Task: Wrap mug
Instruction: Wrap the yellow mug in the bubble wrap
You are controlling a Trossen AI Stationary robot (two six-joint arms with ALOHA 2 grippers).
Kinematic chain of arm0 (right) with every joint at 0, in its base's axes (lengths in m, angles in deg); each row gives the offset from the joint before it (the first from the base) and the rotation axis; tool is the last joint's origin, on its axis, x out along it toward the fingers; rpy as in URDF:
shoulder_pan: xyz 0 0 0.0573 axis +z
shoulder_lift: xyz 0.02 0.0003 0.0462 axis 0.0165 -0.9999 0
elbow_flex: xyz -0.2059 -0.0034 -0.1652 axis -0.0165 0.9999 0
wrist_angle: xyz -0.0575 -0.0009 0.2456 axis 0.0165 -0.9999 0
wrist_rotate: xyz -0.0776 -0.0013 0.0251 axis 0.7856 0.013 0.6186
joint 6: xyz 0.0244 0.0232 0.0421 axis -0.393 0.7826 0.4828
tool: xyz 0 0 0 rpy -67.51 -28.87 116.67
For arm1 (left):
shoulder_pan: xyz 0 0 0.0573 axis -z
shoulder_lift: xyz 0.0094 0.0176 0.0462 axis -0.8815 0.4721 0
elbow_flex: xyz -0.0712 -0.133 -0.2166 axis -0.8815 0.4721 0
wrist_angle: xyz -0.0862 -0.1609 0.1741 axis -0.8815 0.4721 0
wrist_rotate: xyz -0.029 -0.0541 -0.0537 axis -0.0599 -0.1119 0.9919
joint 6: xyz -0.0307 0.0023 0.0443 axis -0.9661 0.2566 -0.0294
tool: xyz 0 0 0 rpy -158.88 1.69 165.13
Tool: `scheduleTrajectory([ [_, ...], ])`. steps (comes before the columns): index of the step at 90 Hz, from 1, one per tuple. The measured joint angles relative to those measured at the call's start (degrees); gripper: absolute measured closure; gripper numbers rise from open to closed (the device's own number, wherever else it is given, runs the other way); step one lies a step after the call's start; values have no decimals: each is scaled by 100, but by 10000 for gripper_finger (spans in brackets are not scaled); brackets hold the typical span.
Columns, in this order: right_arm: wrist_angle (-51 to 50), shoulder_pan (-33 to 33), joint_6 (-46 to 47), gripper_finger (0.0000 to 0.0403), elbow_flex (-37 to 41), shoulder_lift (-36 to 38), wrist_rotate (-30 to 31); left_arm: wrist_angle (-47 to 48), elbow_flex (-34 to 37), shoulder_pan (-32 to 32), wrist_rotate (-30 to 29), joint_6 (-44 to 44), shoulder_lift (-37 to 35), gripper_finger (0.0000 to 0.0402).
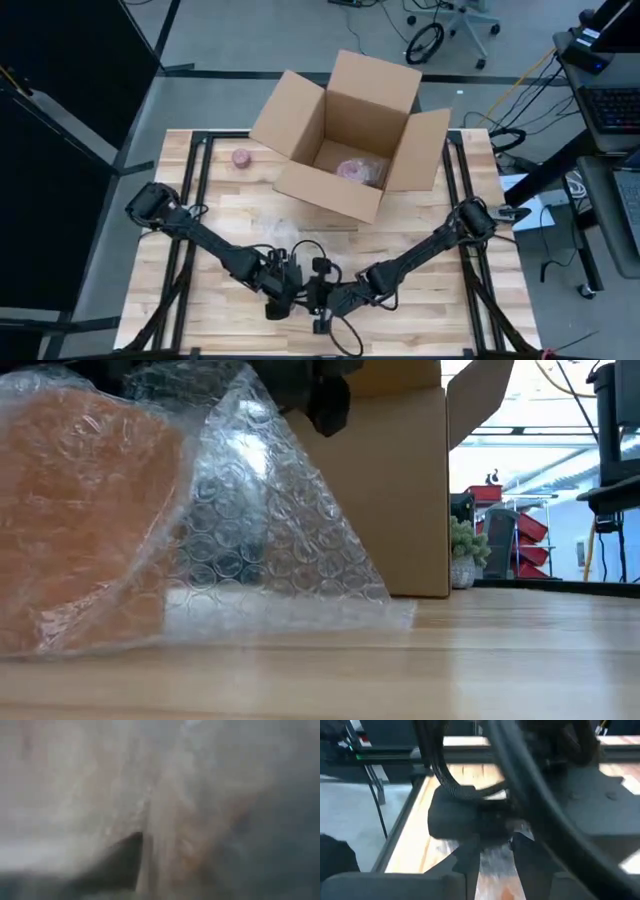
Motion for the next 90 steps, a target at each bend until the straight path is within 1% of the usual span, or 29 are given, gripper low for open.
scheduleTrajectory([
  [18,20,-33,-19,368,0,-185,3,-22,-2,0,-9,35,-8,195],
  [30,-89,-103,0,398,-4,-185,-185,17,-2,0,-8,45,-99,195],
  [40,-171,-135,81,398,-11,-185,-294,145,-69,9,-2,56,-299,195],
  [62,-232,-137,76,401,-13,-183,-284,458,-94,50,-2,97,-813,195],
  [90,-254,-137,54,402,-9,-183,-286,408,-103,63,46,242,-1319,195],
])
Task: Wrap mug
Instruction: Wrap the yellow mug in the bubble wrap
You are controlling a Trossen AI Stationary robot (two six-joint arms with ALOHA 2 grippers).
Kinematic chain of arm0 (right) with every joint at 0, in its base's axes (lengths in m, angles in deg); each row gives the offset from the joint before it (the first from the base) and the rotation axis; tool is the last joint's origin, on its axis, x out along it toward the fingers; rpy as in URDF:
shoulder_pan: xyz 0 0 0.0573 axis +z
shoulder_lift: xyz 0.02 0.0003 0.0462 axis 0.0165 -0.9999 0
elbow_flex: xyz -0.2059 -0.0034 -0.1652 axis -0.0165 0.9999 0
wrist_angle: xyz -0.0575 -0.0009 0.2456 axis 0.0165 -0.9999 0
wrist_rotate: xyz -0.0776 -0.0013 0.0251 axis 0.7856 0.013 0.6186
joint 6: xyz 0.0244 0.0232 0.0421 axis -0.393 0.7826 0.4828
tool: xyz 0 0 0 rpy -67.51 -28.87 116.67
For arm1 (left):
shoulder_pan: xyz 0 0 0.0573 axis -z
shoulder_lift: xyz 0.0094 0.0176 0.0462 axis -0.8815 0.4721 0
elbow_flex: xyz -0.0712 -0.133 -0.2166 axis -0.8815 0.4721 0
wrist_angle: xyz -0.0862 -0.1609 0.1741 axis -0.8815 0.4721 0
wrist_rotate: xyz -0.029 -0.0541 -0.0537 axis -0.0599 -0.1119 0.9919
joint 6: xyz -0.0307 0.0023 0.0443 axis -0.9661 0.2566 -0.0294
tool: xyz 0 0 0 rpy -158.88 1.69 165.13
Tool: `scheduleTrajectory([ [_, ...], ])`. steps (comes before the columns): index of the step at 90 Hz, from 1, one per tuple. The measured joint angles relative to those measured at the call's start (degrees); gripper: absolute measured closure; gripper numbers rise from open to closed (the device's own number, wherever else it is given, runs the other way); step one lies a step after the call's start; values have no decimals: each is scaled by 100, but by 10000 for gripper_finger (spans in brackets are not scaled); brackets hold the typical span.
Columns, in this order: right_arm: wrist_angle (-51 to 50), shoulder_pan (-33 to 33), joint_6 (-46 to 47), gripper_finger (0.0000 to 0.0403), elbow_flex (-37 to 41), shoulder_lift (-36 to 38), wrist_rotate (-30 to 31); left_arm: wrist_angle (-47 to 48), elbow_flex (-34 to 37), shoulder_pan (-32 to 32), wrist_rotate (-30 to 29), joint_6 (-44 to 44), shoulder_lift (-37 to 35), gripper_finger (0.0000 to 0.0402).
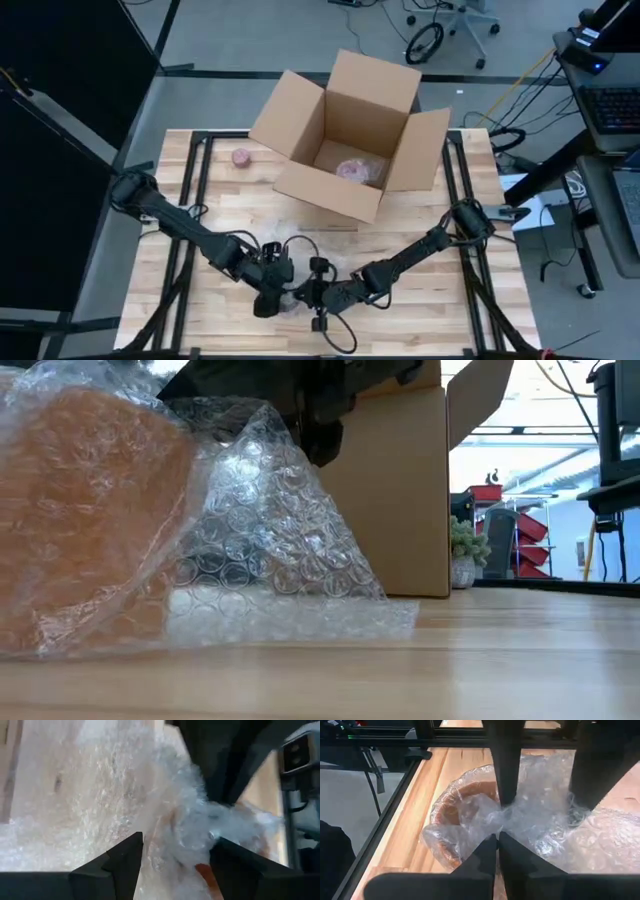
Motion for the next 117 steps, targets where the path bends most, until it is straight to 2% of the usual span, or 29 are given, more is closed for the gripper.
scheduleTrajectory([
  [28,-1,-4,0,403,7,-4,-2,-459,-13,2,-219,163,-324,195],
  [36,-2,-4,-2,403,7,-4,-2,-598,-13,-19,-146,245,-140,195],
  [52,-14,-4,0,403,9,-7,-23,-207,3,-24,-152,237,286,195],
  [75,-3,-6,-2,403,9,-11,-24,-110,4,24,-129,243,734,195],
  [87,24,-8,-2,403,7,-16,-29,-423,134,24,-59,220,1075,196],
  [101,11,-9,-4,403,9,-17,-29,-587,162,-2,-25,246,1478,213],
  [117,-7,-4,-9,403,11,-15,-7,-608,164,-38,75,269,1636,256],
])
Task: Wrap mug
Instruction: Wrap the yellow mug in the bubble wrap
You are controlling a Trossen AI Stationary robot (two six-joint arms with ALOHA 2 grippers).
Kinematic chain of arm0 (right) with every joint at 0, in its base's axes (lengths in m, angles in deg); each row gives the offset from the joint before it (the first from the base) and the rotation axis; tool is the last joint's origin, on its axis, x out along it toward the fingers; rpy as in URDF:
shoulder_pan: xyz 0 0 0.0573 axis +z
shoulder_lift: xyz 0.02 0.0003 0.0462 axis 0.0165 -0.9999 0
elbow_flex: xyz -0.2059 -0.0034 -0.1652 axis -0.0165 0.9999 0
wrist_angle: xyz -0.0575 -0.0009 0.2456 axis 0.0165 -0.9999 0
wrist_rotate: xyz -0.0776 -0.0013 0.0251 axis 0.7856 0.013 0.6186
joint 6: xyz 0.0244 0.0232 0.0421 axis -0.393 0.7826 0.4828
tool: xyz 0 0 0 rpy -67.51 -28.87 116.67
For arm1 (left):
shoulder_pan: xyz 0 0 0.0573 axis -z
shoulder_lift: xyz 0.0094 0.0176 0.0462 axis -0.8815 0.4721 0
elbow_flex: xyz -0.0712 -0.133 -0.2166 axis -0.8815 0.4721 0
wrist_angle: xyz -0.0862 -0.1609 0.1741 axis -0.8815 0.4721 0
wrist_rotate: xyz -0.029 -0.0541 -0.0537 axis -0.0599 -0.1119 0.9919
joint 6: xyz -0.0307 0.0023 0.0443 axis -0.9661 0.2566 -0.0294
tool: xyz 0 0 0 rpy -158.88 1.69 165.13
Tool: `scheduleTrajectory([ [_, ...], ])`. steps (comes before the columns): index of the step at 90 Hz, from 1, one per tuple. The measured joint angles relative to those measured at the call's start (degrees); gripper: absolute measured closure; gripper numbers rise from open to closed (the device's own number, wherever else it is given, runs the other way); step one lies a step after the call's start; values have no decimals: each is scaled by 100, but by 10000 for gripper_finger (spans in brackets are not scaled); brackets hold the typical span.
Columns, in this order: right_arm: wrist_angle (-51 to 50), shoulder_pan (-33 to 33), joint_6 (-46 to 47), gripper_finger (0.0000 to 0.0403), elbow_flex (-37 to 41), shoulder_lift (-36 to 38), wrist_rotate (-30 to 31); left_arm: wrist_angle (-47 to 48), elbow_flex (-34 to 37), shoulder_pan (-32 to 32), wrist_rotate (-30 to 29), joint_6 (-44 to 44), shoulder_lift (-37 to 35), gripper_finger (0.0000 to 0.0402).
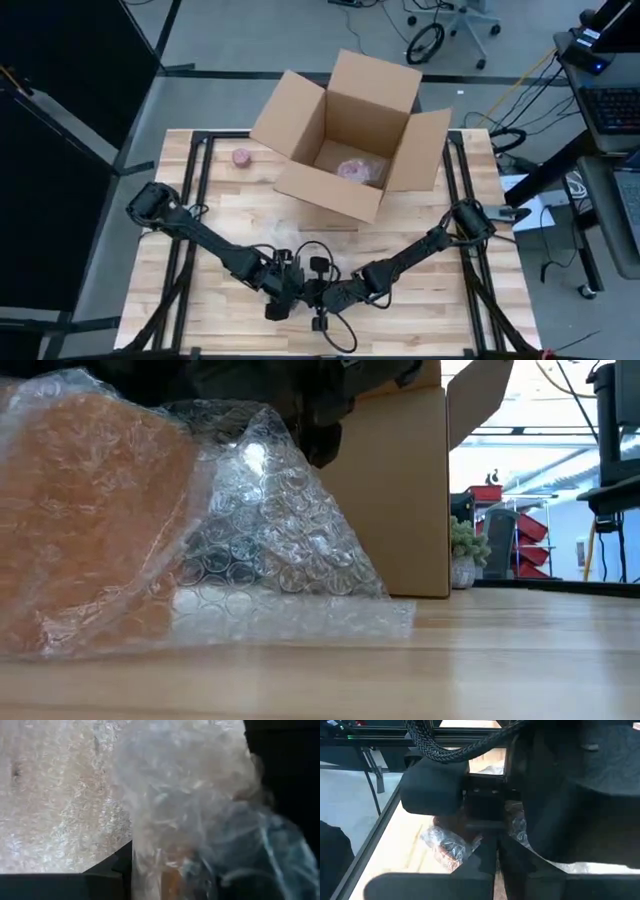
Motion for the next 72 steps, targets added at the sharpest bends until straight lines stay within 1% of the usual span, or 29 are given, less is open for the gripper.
scheduleTrajectory([
  [9,-2,0,0,403,0,0,-2,-13,0,-3,34,-3,3,299],
  [18,18,0,-30,403,-2,0,-5,-12,0,-8,6,-19,3,357],
  [21,19,-1,-70,403,-2,1,-2,1,0,-10,7,-19,3,364],
  [53,40,0,-101,403,0,4,-19,9,-17,-19,73,128,3,361],
  [58,20,2,-107,402,4,4,-19,11,-38,-19,106,140,8,341],
  [72,20,7,-138,385,7,4,-18,-2,-42,-14,136,170,14,261],
])
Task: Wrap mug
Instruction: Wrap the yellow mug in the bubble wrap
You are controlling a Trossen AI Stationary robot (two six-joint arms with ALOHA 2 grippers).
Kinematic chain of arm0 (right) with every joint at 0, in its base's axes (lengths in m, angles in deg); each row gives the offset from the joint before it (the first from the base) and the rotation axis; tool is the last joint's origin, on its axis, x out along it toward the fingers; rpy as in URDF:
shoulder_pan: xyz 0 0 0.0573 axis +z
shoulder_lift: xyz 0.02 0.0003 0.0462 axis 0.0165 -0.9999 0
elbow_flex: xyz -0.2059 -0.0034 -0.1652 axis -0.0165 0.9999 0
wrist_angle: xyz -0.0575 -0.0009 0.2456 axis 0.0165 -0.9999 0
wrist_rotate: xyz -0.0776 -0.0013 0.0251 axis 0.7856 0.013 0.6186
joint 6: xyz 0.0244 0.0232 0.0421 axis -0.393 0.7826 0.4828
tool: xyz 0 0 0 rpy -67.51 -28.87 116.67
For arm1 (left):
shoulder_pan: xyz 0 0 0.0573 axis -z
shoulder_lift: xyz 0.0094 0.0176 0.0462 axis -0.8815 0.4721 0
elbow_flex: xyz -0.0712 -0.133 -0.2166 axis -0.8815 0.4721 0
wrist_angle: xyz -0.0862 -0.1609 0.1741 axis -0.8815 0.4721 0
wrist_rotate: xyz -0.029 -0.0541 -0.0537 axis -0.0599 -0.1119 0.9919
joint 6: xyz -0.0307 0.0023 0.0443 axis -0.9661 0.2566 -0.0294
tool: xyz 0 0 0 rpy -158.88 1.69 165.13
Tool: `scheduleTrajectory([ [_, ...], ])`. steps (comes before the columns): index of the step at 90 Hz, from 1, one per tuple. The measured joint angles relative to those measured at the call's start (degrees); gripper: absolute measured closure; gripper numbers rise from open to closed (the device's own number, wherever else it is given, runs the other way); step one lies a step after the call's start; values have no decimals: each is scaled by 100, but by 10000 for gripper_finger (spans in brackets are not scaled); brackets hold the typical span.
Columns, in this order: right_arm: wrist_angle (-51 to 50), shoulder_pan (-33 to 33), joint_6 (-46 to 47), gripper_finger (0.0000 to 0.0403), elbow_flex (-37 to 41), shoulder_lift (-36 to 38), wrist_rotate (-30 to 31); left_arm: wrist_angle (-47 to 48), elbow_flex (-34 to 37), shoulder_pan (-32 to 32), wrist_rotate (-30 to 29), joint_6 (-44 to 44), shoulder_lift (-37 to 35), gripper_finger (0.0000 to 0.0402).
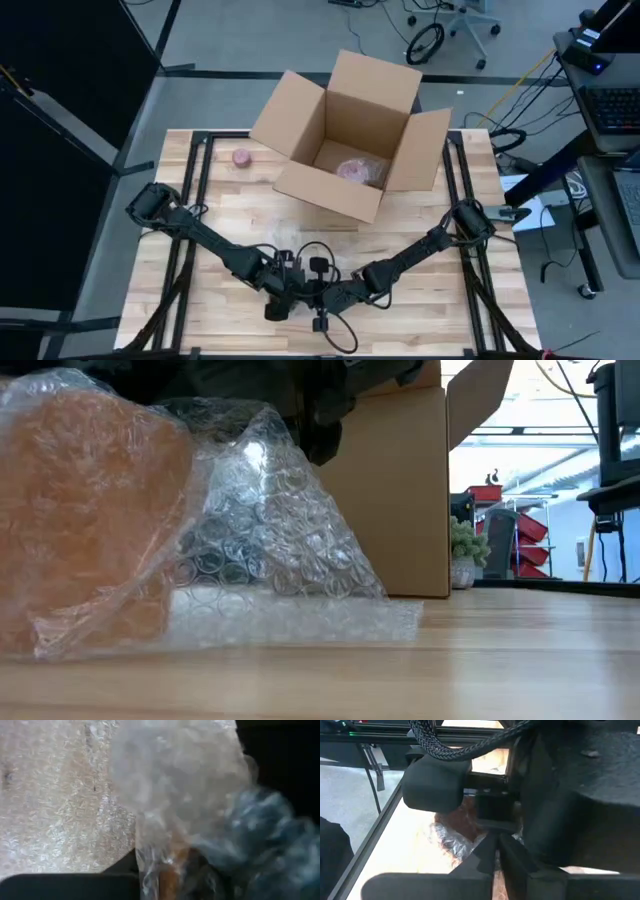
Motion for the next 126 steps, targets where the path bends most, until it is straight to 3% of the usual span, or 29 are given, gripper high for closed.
scheduleTrajectory([
  [16,-4,0,3,365,0,0,-1,-24,0,-15,-1,7,2,223],
  [22,-12,0,3,361,0,0,1,-16,0,-15,28,15,4,250],
  [34,-1,0,26,359,-8,0,24,12,-9,-20,10,-31,4,367],
  [61,-2,-2,22,358,-7,2,15,12,-11,-20,-16,-27,4,367],
  [67,-25,-2,22,358,-4,2,3,-4,-11,-18,5,-26,4,347],
  [85,-25,2,33,358,0,2,-4,15,-4,-24,257,-97,-3,226],
  [98,-22,2,40,358,-1,0,-6,5,22,-26,235,-208,-199,164],
  [110,-9,-2,33,358,-7,-2,-13,148,-4,-24,215,-213,-497,136],
  [126,-35,0,31,358,-4,-2,11,503,-103,11,274,-33,-1040,131],
])
